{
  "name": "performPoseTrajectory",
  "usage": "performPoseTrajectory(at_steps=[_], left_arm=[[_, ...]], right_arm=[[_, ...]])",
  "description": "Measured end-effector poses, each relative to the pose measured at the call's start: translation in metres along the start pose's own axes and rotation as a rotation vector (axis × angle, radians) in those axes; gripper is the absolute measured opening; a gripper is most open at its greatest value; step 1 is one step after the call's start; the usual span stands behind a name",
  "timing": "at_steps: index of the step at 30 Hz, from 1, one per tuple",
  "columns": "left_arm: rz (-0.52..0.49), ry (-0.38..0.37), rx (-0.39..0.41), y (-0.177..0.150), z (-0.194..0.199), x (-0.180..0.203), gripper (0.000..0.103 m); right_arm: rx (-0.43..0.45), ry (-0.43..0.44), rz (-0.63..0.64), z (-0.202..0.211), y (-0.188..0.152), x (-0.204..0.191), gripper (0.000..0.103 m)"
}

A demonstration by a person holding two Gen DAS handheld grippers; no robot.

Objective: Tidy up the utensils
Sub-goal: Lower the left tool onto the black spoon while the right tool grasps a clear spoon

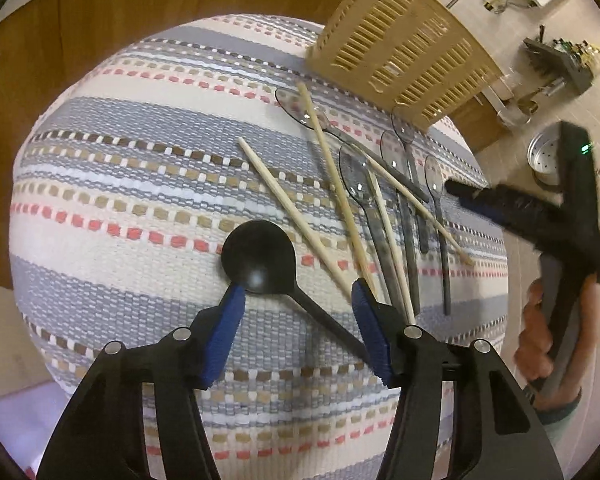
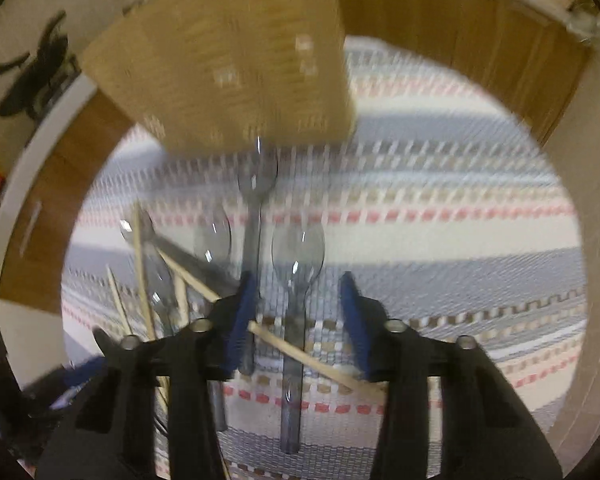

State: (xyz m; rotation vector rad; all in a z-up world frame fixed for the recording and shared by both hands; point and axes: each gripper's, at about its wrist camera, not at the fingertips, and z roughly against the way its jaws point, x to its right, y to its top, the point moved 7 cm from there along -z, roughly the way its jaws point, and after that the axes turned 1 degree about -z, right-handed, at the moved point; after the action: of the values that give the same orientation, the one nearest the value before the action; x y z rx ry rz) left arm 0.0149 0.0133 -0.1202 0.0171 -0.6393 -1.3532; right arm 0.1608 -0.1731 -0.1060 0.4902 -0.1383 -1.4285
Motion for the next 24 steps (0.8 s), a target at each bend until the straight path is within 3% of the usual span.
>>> performPoseTrajectory(at_steps=[5,7,12,17,20,21,23,24], left_arm=[[-0.026,0.048,-0.011,0.024,-0.003,0.005,0.046],[-0.073,0.074,-0.015,0.033,-0.006,0.006,0.04],[-0.236,0.104,-0.059,0.042,-0.014,0.011,0.036],[-0.37,0.152,-0.097,0.041,-0.019,0.018,0.037],[-0.39,0.172,-0.106,0.029,-0.017,0.025,0.056],[-0.397,0.182,-0.11,0.025,-0.018,0.027,0.057],[-0.418,0.227,-0.103,0.021,-0.019,0.028,0.053],[-0.423,0.253,-0.091,0.02,-0.021,0.029,0.044]], right_arm=[[-0.053,-0.019,0.031,-0.014,-0.007,-0.006,0.03],[-0.064,-0.044,0.054,-0.017,-0.009,-0.01,0.023],[-0.064,-0.13,0.134,-0.023,-0.018,-0.022,0.016],[-0.08,-0.149,0.148,-0.027,-0.02,-0.024,0.011],[-0.092,-0.15,0.147,-0.024,-0.022,-0.023,0.011],[-0.099,-0.156,0.153,-0.02,-0.017,-0.018,0.011],[-0.105,-0.173,0.169,-0.022,-0.016,-0.018,0.011],[-0.106,-0.178,0.174,-0.022,-0.016,-0.02,0.011]])
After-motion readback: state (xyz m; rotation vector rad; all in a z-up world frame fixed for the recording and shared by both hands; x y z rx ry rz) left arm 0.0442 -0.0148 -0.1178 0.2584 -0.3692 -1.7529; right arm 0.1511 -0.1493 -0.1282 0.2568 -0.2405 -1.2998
